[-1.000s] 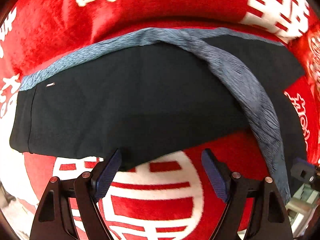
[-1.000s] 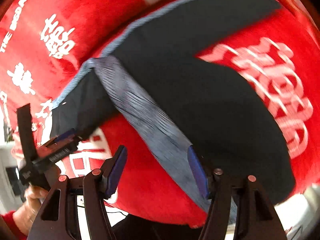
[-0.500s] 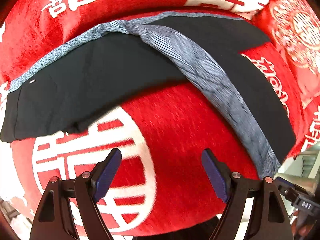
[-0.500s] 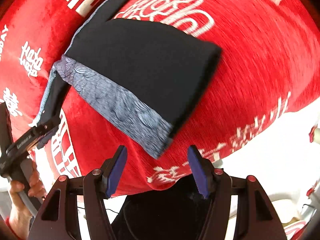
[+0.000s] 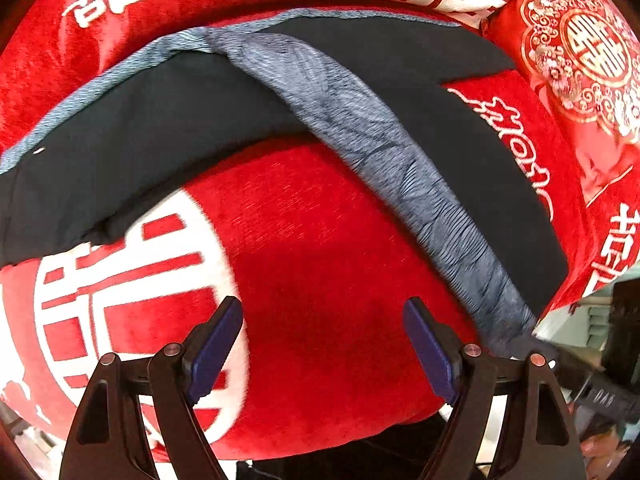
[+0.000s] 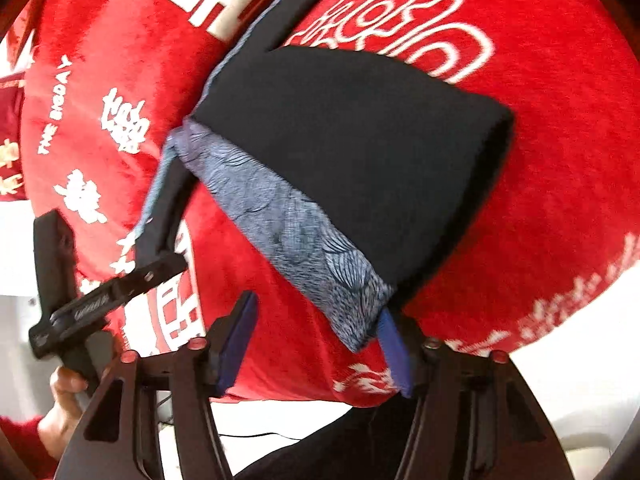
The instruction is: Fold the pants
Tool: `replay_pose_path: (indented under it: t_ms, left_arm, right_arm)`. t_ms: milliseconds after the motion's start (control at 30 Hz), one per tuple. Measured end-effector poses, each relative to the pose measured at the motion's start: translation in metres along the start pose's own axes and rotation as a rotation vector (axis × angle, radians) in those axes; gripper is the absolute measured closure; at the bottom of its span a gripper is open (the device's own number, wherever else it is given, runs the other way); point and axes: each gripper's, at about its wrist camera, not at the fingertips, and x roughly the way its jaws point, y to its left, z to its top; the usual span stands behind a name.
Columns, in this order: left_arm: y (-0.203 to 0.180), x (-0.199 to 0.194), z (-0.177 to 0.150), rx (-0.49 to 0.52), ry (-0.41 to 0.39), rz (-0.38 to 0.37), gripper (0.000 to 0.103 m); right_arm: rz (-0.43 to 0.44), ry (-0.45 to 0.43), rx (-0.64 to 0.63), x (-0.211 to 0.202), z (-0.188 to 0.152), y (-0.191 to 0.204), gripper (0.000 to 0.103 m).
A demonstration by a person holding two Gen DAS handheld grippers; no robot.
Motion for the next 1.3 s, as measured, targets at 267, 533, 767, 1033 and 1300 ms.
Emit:
replay_pose_path:
  t_ms: [267,533,767,1033,1300]
  left_arm:
    - [-0.005,0.012,0.028,-0.087,0.048,-0.070,0.020]
    - [0.001,0.015,0.057,-0.196,0.119,-0.291,0.020]
    - [-0.009,0.024,0.078,-0.240,0.163,-0.379,0.020]
    - [-0.016,0.020,0.101,-0.303,0.153,-0.448,0.082]
    - [-0.042,-0.010,0.170,-0.276,0.012,-0.467,0.082]
  right_arm:
    - [0.054,0.154,0.032,0.009,0.020,-0.003,0.100]
    - [0.262,0.153,-0.104,-0.065,0.066,0.045,0.100]
    - [0.290,0.204,-0.156,-0.076,0.091,0.062,0.100]
    - [0.291,0.223,-0.149,-0.092,0.119,0.054,0.100]
    - [0.259,0.068,-0.202,-0.130,0.219,0.066,0.100]
